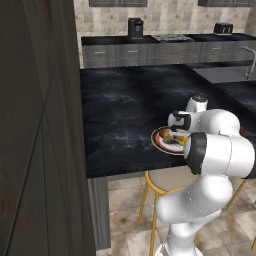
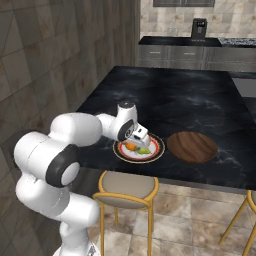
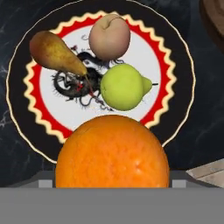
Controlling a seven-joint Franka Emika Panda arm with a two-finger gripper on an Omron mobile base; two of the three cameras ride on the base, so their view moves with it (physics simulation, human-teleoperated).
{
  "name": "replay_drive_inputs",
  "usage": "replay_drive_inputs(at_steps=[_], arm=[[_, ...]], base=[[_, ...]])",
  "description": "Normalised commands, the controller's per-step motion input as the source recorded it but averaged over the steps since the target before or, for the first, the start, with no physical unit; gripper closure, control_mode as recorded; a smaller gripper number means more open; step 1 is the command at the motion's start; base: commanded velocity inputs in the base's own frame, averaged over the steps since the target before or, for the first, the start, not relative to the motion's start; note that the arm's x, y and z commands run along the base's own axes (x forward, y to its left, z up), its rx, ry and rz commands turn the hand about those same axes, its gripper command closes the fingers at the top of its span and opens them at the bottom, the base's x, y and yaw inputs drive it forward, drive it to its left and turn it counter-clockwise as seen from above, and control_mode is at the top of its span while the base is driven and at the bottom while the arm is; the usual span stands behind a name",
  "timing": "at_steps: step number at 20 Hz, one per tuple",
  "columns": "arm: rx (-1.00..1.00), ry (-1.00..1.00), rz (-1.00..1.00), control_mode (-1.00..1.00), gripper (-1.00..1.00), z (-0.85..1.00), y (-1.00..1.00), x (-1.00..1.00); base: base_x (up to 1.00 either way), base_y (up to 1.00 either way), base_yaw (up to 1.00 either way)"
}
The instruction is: Take the fruits from the plate on the dining counter and place two fruits in each bowl.
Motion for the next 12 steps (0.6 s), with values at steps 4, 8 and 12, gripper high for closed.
replay_drive_inputs(at_steps=[4, 8, 12], arm=[[0.0, 0.0, -0.03, -1.0, 1.0, 0.15, -0.41, -0.64], [0.0, 0.01, -0.07, -1.0, 1.0, 0.16, -0.41, -0.28], [0.0, 0.02, -0.08, -1.0, 1.0, 0.31, -0.45, 0.0]], base=[[0.0, 0.0, 0.0], [0.0, 0.0, 0.0], [0.0, 0.0, 0.0]])
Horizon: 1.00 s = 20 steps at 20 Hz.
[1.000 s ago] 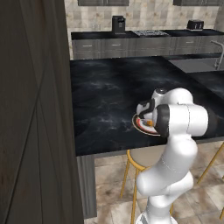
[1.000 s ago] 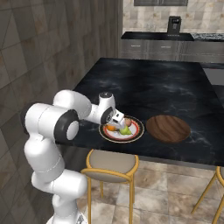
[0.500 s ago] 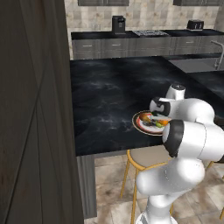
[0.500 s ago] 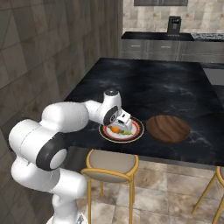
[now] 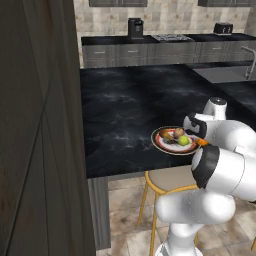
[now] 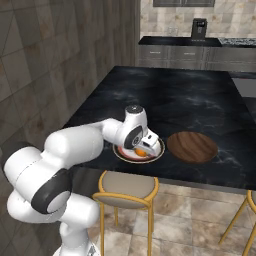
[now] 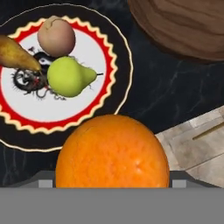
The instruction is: Take the fruits from the plate on the dining counter and place two fruits in each bowl.
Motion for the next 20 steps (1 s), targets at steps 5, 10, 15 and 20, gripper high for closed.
replay_drive_inputs(at_steps=[5, 10, 15, 20], arm=[[0.0, 0.05, -0.09, -1.0, 1.0, 0.34, -0.44, 0.05], [0.0, 0.0, -0.06, -1.0, 1.0, 0.01, -0.49, 0.38], [0.0, 0.0, -0.03, -1.0, 1.0, 0.0, -0.51, 0.43], [0.0, 0.0, 0.0, -1.0, 1.0, -0.02, -0.53, 0.32]], base=[[0.0, 0.0, 0.0], [0.0, 0.0, 0.0], [0.0, 0.0, 0.0], [0.0, 0.0, 0.0]])
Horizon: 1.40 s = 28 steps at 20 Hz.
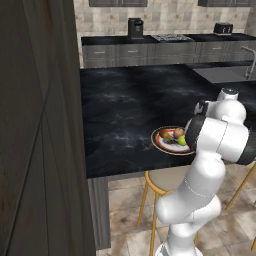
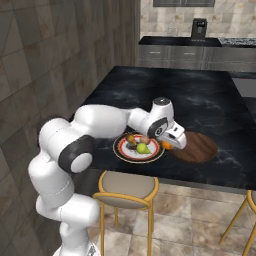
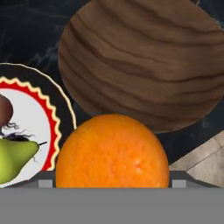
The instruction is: Take the fruits from the plate on the dining counter and place two fruits in each bowl.
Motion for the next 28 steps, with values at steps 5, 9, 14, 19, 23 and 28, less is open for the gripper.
replay_drive_inputs(at_steps=[5, 9, 14, 19, 23, 28], arm=[[0.0, 0.0, 0.0, -1.0, 1.0, -0.26, -0.35, 0.21], [0.0, 0.0, 0.0, -1.0, 1.0, -0.53, -0.28, 0.04], [0.0, 0.0, 0.0, -1.0, 1.0, -0.35, -0.08, 0.07], [0.0, 0.0, 0.0, -1.0, 1.0, -0.03, -0.03, 0.27], [0.01, 0.0, 0.0, -1.0, 1.0, 0.01, -0.15, 0.43], [0.0, 0.0, 0.0, -1.0, 1.0, 0.0, -0.17, 0.4]], base=[[0.0, 0.0, 0.0], [0.0, 0.0, 0.0], [0.0, 0.0, 0.0], [0.0, 0.0, 0.0], [0.0, 0.0, 0.0], [0.0, 0.0, 0.0]])
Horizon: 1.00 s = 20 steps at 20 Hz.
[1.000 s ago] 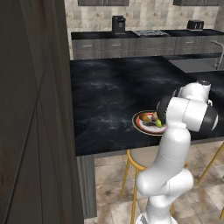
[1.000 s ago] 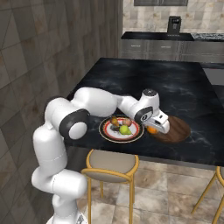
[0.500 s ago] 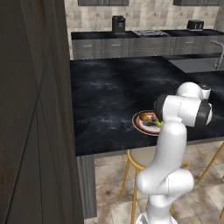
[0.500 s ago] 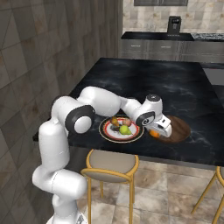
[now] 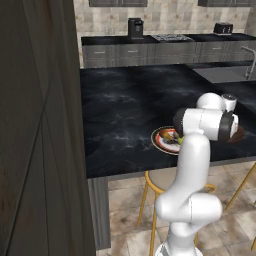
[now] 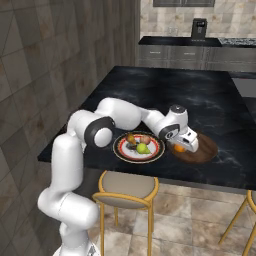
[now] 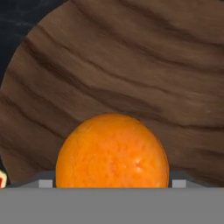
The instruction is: Take the fruits from the plate on the dining counter and place two fruits in each bowl.
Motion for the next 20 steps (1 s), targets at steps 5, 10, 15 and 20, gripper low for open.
replay_drive_inputs(at_steps=[5, 10, 15, 20], arm=[[0.0, 0.01, 0.0, -1.0, 1.0, -0.21, -0.04, 0.19], [0.0, 0.02, 0.0, -1.0, -1.0, -0.46, 0.0, 0.0], [0.0, 0.0, 0.0, -1.0, -1.0, -0.09, 0.0, 0.0], [0.0, 0.0, 0.0, -1.0, -1.0, 0.12, -0.01, 0.0]], base=[[0.0, 0.0, 0.0], [0.0, 0.0, 0.0], [0.0, 0.0, 0.0], [0.0, 0.0, 0.0]])
